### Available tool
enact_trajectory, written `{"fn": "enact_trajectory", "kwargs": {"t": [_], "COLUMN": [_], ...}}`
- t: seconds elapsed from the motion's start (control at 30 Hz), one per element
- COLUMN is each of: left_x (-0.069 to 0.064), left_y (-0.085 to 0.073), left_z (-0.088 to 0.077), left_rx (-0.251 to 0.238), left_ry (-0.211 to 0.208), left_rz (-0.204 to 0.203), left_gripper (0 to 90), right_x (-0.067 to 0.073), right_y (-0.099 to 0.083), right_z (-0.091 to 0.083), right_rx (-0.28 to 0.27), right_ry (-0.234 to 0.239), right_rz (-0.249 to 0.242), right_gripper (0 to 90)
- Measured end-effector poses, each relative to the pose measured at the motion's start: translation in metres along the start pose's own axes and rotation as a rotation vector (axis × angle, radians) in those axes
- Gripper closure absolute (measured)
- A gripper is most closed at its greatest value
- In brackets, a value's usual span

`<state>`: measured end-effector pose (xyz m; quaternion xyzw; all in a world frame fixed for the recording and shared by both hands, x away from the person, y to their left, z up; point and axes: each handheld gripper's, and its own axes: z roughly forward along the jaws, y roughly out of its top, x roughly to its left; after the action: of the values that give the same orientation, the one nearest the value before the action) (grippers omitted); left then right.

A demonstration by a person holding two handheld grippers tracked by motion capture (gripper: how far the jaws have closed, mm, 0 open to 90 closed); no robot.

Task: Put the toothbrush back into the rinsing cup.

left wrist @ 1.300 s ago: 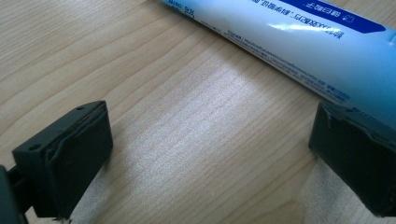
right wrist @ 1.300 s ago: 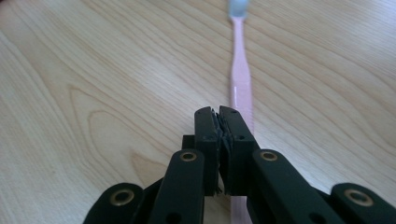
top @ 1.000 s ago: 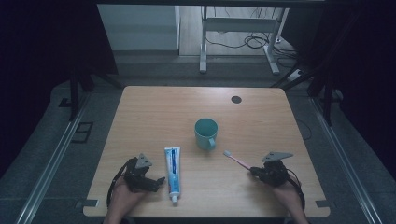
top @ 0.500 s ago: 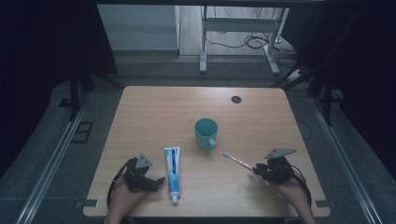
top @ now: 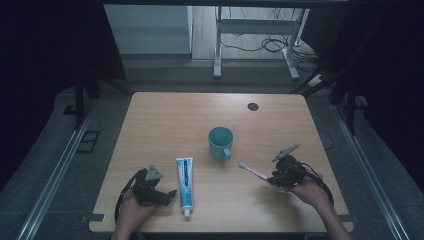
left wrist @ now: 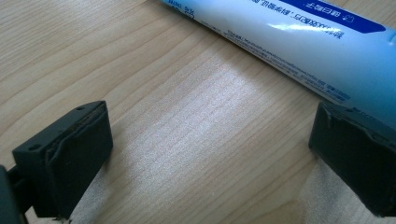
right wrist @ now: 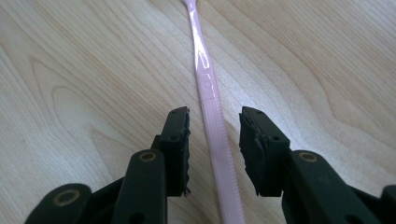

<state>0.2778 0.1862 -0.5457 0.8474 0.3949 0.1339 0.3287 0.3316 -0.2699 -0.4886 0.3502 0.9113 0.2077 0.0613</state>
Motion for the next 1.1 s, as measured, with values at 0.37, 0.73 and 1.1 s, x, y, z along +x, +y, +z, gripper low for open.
{"fn": "enact_trajectory", "kwargs": {"t": [0.37, 0.73, 1.1], "left_x": [0.000, 0.000, 0.000], "left_y": [0.000, 0.000, 0.000], "left_z": [0.000, 0.000, 0.000], "left_rx": [0.000, 0.000, 0.000], "left_ry": [0.001, 0.000, 0.000], "left_rz": [0.000, 0.000, 0.000], "left_gripper": [0.0, 0.0, 0.0], "right_x": [0.002, 0.005, 0.003], "right_y": [0.026, 0.047, 0.054], "right_z": [0.014, 0.025, 0.036], "right_rx": [0.154, 0.248, 0.319], "right_ry": [0.007, 0.014, 0.013], "right_rz": [-0.094, -0.129, -0.126], "right_gripper": [62.7, 67.3, 72.4]}}
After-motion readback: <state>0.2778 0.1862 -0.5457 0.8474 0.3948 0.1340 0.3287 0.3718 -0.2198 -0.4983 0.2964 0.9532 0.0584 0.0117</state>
